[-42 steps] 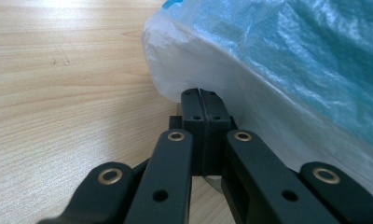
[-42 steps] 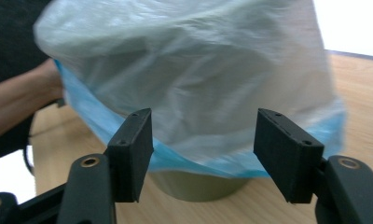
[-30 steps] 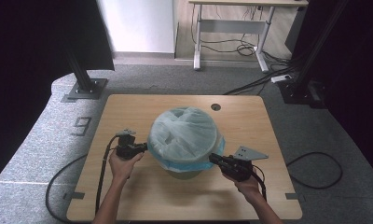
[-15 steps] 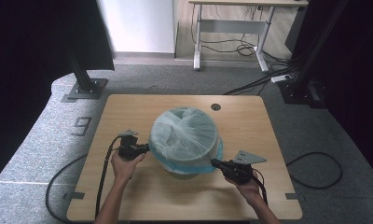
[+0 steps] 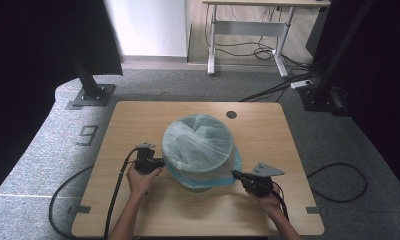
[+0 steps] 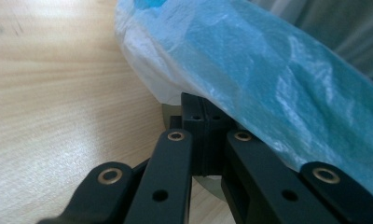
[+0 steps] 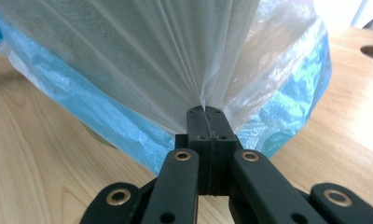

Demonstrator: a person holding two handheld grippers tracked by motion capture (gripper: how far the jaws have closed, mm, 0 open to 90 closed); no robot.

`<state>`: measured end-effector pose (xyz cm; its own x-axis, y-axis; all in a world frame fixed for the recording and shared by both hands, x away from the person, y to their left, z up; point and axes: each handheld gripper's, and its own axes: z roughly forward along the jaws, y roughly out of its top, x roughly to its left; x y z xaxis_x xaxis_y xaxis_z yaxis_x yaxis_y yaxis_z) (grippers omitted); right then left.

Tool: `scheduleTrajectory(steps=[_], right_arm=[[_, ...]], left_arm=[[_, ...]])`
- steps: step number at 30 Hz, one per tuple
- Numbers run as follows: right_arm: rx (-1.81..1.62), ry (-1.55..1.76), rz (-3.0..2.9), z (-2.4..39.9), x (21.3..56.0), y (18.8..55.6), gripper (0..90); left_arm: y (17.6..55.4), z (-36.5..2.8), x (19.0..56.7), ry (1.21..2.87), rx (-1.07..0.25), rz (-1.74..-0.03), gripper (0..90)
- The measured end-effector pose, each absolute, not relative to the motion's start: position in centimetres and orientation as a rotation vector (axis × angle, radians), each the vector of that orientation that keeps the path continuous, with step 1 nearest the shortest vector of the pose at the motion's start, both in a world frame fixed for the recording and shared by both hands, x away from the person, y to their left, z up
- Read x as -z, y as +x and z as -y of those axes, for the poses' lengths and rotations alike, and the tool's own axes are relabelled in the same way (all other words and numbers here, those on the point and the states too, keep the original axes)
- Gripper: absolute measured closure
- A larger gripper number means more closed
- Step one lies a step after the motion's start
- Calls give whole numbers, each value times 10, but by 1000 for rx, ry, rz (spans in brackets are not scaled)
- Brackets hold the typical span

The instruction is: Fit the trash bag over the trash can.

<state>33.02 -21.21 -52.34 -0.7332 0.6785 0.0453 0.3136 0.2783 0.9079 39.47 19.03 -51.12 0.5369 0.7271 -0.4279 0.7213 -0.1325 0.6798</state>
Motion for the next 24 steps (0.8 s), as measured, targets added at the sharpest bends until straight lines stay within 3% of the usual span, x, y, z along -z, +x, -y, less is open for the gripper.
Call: scheduleTrajectory(steps=[13, 16, 19, 24], right_arm=[[-1378, 944, -2248, 207, 540, 340, 885], [-1429, 967, -2202, 211, 539, 339, 738], [-1496, 997, -2130, 217, 536, 338, 586], [-1603, 976, -2063, 228, 525, 331, 530]], left_arm=[[394, -190, 516, 1878, 3, -1203, 900], [390, -194, 514, 1864, -29, -1202, 891], [383, -204, 509, 1848, -85, -1177, 698], [367, -224, 494, 1858, -198, -1162, 488]])
